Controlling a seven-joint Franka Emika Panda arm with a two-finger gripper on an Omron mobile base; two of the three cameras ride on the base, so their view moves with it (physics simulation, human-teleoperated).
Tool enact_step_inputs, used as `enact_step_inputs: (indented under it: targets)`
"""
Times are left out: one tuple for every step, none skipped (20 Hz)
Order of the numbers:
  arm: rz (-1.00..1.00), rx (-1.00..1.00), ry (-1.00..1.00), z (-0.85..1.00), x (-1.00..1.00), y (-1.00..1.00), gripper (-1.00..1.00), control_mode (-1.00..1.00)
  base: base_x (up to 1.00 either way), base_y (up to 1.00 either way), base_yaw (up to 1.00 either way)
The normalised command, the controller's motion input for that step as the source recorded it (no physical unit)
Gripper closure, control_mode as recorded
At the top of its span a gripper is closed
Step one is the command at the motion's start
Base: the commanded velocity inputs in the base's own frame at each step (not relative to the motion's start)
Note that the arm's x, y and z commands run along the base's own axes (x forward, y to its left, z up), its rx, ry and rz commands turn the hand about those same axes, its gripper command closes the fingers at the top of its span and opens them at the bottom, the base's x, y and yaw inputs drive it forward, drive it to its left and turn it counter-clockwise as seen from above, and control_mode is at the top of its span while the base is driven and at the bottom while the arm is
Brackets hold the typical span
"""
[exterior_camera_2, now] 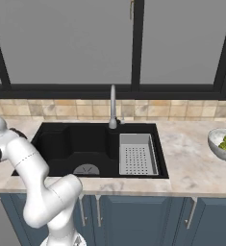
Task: Pick the broccolis from the cabinet and place them in one bowl. Pick the cucumber from the sink and place it in the other bowl.
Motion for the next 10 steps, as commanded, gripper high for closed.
enact_step_inputs:
  targets:
    - [0.0,0.15,0.0,-0.02,0.34,-0.49,1.0,-1.0,0.0,0.0,0.0]
    - [0.0,0.15,0.0,-0.11,0.29,-0.47,1.0,-1.0,0.0,0.0,0.0]
    - [0.0,0.15,0.0,-0.24,0.22,-0.45,1.0,-1.0,0.0,0.0,0.0]
    - [0.0,0.14,0.0,-0.34,0.13,-0.39,1.0,-1.0,0.0,0.0,0.0]
    - [0.01,0.13,0.0,-0.46,0.11,-0.33,1.0,-1.0,0.0,0.0,0.0]
    - [0.02,0.13,0.0,-0.46,0.1,-0.29,1.0,-1.0,0.0,0.0,0.0]
    - [0.05,0.15,0.0,-0.5,0.06,-0.15,1.0,-1.0,0.0,0.0,0.0]
    - [0.06,0.15,0.0,-0.44,0.0,-0.01,1.0,-1.0,0.0,0.0,0.0]
    - [0.1,0.15,0.0,-0.39,0.0,0.0,1.0,-1.0,0.0,0.0,0.0]
    - [0.12,0.13,0.0,-0.34,0.0,0.0,1.0,-1.0,0.0,0.0,0.0]
